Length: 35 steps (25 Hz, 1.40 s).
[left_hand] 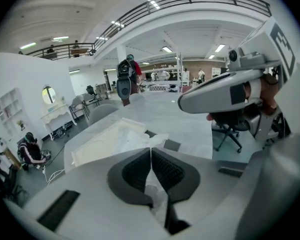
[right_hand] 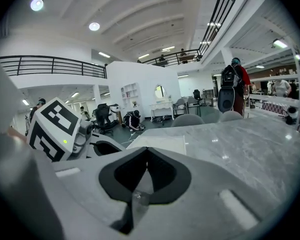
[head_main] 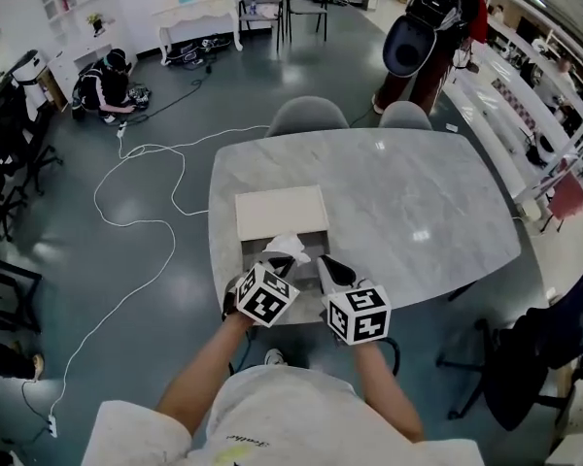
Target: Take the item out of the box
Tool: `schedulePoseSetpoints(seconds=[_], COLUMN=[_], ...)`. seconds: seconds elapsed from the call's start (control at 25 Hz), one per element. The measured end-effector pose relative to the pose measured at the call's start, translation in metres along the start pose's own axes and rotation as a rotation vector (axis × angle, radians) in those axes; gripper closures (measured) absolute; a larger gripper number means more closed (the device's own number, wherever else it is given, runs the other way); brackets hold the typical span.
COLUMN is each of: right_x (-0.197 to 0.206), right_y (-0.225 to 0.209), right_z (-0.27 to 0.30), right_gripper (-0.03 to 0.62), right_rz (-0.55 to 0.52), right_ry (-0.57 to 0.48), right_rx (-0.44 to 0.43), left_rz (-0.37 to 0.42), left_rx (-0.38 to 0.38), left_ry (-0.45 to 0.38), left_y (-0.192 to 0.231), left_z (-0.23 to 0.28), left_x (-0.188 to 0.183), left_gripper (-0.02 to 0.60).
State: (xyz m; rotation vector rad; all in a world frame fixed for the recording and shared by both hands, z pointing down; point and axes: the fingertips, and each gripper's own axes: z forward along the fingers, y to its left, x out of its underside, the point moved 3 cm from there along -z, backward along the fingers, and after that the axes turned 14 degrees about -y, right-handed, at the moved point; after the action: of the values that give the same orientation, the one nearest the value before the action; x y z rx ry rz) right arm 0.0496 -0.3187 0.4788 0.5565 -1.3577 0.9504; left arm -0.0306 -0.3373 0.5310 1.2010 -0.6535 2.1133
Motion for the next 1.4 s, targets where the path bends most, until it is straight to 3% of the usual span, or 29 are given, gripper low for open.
schedulePoseSetpoints(seconds=[0.48, 0.76, 1.4], right_x=[-0.009, -0.015, -0.013], right_y=[0.011, 0.019, 0.013], right_z=[-0.028, -0.043, -0.079], right_gripper=[0.589, 0.589, 0.589], right_rz=[-0.027, -0.037, -0.053], right_ry=[-0.022, -0.043, -0.050], right_rx=[-0.115, -0.161, -0.198], left_rz=[-0.126, -0.220, -0.267], left_rx=[-0.253, -0.351, -0.389], left_ry=[-0.171, -0.253, -0.290], left_y=[-0.005, -0.015, -0.050], left_z=[-0.059, -0.087, -0.094], left_x=[-0.027, -0.031, -0.036], left_gripper=[0.566, 0.566, 0.566])
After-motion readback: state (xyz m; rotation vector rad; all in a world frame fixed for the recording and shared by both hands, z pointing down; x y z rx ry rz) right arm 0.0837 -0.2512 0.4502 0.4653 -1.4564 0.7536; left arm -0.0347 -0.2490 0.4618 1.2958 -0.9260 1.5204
